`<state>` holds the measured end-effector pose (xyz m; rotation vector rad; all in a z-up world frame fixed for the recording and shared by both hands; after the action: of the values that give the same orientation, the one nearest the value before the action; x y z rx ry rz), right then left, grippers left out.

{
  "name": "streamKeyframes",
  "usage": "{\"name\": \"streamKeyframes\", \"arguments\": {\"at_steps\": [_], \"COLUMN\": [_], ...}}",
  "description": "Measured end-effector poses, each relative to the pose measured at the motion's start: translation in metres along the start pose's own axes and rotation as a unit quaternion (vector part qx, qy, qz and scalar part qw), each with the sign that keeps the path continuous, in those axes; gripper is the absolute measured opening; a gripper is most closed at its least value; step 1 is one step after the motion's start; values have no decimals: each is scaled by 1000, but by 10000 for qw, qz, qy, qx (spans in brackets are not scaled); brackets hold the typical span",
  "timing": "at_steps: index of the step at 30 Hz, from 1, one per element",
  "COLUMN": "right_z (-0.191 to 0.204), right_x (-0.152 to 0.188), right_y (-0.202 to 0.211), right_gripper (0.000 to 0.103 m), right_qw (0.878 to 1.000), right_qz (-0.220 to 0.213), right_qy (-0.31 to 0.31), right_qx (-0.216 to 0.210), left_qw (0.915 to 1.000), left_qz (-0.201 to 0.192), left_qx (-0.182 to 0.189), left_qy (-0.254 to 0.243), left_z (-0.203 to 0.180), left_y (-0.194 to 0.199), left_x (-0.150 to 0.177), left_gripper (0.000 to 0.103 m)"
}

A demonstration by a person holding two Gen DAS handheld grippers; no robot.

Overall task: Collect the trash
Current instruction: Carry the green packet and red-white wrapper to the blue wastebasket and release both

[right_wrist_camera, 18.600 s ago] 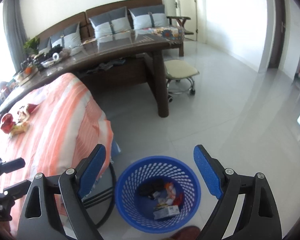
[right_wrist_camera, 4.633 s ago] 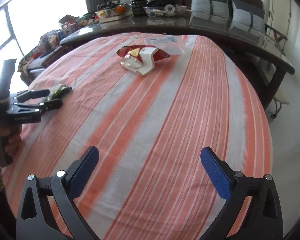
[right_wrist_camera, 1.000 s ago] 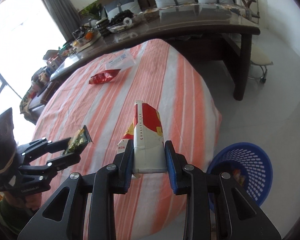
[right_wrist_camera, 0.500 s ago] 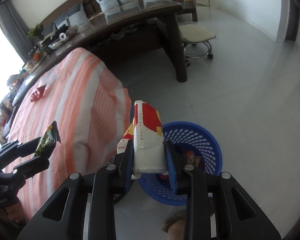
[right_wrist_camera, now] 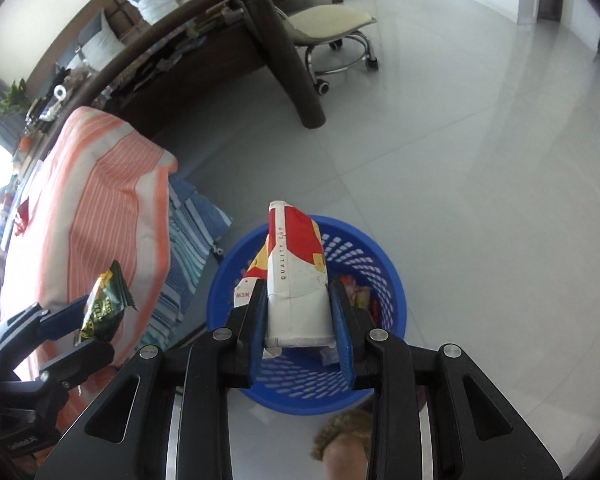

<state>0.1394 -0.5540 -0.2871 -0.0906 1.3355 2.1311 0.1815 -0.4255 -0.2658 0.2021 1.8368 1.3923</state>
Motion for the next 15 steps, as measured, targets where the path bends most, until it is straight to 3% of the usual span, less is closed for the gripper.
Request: {"name": "streamKeyframes", "arguments": {"at_steps": [12, 15], "right_z": [-22, -25], "right_x": [-8, -8], "right_y": [-7, -10], "right_gripper": [34, 40], "right_qw": [9996, 9992], "right_qz": [32, 28], "right_qy": [-245, -318], "right_qx": [-157, -235], "left_qw": [9993, 9990], "left_qz": [202, 317], "left_qx": [-103, -129], "left_qy": [-290, -279], "left_z": [-22, -22], "left_y": [-35, -45], "left_x": [-6, -5], "left_gripper": [46, 58]}}
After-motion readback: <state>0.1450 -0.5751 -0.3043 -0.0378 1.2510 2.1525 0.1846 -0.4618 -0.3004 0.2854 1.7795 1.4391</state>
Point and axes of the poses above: each gripper's, at about its wrist camera, not at the fingertips, and y roughly against the way its jaws point, z to its left, x to its underside, the point moved 2 cm from there along -y, roughly the way its jaws point, and after that the axes turned 12 degrees about -x, right-handed, at the moved point
